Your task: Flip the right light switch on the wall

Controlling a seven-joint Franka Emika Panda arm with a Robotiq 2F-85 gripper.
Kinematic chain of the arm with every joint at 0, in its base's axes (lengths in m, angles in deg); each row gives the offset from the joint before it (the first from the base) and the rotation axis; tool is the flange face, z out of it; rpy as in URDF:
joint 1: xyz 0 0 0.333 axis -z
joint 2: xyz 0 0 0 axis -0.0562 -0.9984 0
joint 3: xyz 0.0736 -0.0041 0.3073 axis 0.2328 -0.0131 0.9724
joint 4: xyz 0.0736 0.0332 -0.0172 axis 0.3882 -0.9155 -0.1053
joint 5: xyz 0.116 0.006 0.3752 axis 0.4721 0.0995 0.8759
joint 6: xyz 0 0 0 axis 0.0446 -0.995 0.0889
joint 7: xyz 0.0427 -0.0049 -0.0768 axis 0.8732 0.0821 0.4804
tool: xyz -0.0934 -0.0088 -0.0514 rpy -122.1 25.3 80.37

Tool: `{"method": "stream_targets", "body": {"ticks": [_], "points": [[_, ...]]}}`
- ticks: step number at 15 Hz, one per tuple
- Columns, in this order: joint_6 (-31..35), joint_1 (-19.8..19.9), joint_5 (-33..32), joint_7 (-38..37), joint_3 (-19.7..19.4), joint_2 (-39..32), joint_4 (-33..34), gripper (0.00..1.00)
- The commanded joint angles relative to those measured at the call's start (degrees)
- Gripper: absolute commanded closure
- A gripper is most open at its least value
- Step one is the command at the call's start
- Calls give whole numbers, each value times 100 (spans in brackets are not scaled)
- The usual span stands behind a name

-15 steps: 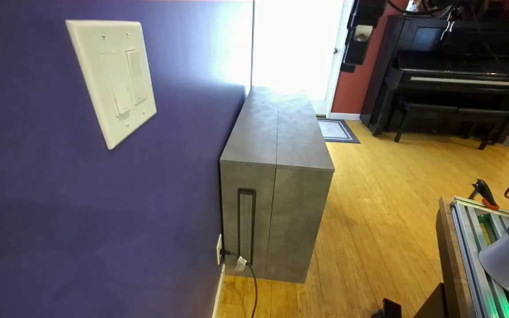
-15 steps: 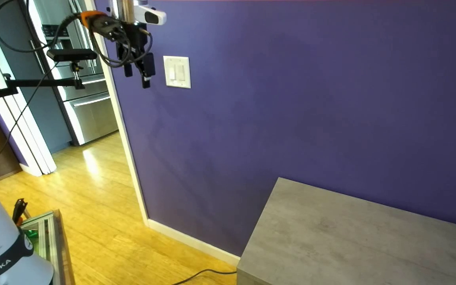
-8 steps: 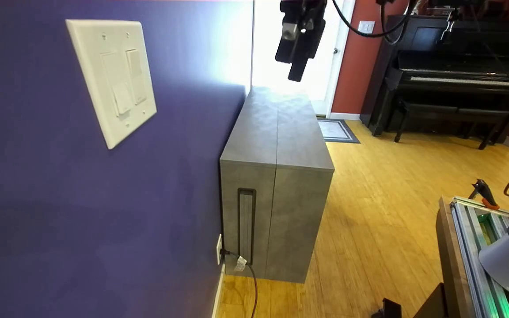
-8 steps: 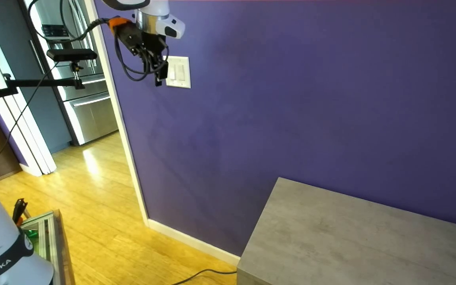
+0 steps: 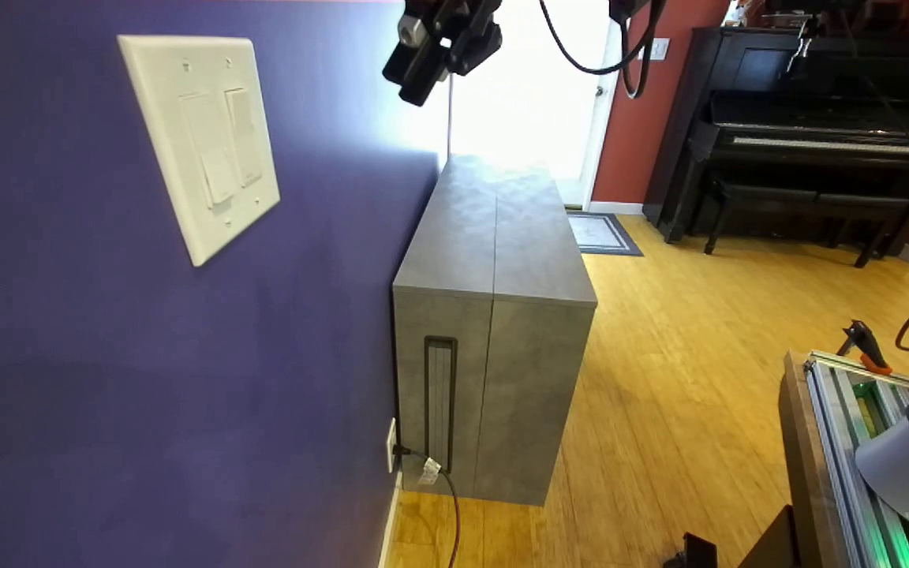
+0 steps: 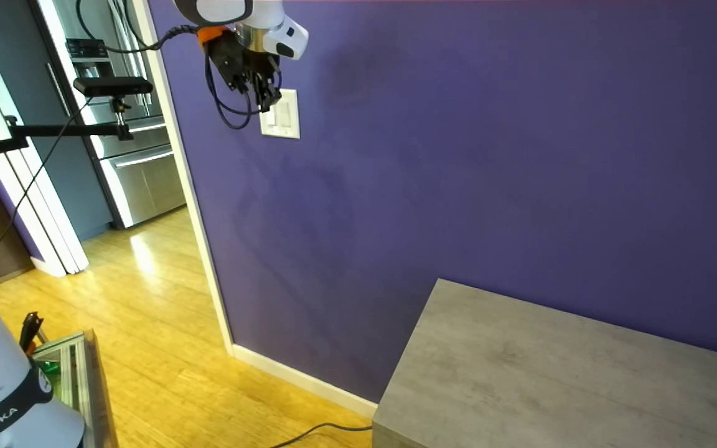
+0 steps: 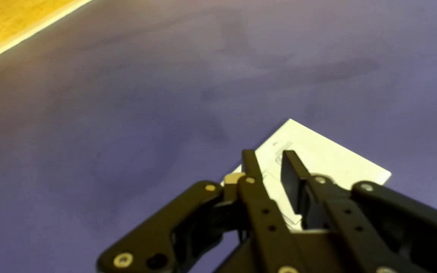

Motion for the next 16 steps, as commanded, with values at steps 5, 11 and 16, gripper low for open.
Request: {"method": "stream_targets", "body": {"ticks": [5,11,16], "points": [[66,34,149,55,91,-73,74,93],[67,6,204,54,113,-147,129,100],[158,-49,366,24,223,-498,213,100]]}}
